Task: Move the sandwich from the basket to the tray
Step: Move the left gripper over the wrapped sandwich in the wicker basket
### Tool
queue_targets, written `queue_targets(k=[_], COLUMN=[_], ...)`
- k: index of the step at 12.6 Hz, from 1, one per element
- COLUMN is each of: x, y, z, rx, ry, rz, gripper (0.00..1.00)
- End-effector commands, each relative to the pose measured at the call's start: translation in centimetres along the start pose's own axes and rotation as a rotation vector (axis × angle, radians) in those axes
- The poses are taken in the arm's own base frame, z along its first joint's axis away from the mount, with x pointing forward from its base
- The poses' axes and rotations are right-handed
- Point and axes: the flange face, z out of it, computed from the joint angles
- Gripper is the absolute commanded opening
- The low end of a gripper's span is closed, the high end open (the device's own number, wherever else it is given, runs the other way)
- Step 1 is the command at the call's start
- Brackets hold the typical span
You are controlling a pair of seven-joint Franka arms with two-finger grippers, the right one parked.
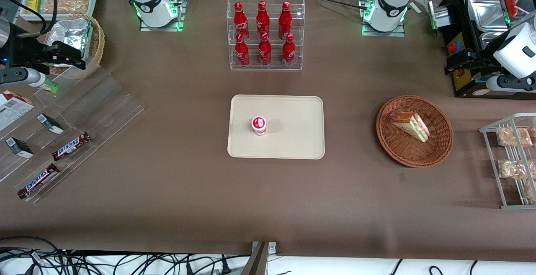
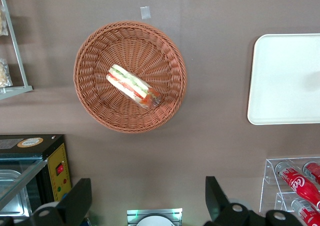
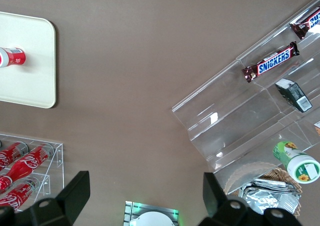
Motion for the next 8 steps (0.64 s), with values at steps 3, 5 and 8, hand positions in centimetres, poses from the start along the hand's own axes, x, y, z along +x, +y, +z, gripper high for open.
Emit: queue_targets(k=[3,5,8], x=[0.2,1.2,2.3], y=[-0.1,-0.4,-1.4], z=[0.0,1.5,6.5], rx=[-0.024,-0.014,-0.002], ry=[-0.003,-0.026,-0.037], rz=[0.01,-0.003,-0.148], gripper=[1.0,1.0,1.0])
